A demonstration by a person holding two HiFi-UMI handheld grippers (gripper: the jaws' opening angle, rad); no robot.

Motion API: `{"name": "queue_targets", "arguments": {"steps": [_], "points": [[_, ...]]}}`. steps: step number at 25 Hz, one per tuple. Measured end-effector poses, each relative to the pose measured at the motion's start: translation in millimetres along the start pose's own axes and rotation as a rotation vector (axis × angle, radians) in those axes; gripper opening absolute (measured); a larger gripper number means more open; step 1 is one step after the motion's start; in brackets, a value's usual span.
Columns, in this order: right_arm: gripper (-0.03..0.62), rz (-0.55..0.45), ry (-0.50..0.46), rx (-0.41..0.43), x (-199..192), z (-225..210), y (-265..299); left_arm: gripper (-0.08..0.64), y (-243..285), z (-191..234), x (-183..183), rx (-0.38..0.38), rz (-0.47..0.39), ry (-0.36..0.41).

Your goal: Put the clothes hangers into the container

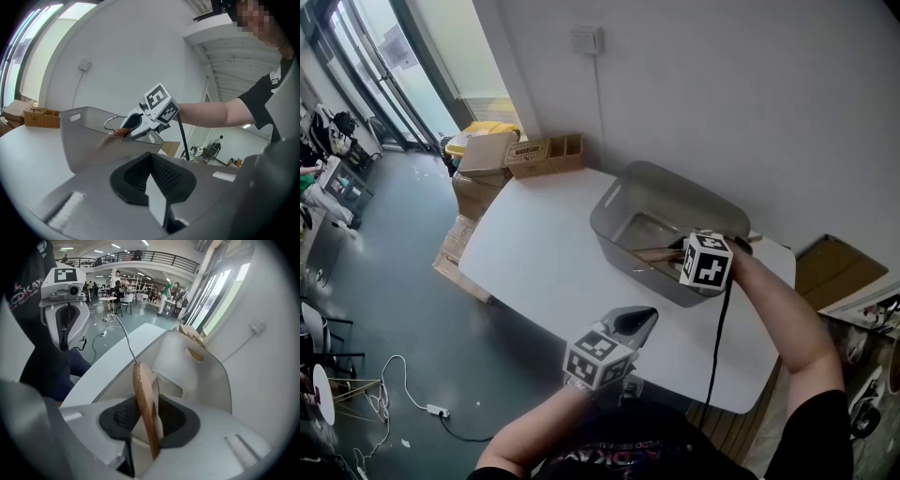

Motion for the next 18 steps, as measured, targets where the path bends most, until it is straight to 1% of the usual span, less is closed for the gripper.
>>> {"name": "queue_targets", "arguments": {"steps": [6, 11, 18], "points": [[0.109, 0.008, 0.013, -0.042, 4, 12, -14, 0.005, -16, -8, -5, -0.016, -0.002, 0.014], [0.11, 0.076, -0.013, -0.094, 4, 22, -24, 0.005, -37, -16, -8, -0.05, 0.004, 0.028], [0.117, 0.101, 0.092, -0.153, 19, 39, -46, 0.005, -82, -14, -16, -0.078, 0.005, 0.047]]}}
Point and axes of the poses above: the fingertips, and each gripper's own axes: y forward along the fingers, z to its left, x out of its top, the point moved 7 cm from there along -y, backward along the fingers, and after that the axes turned 4 degrees about -y, right-handed, at the moved point
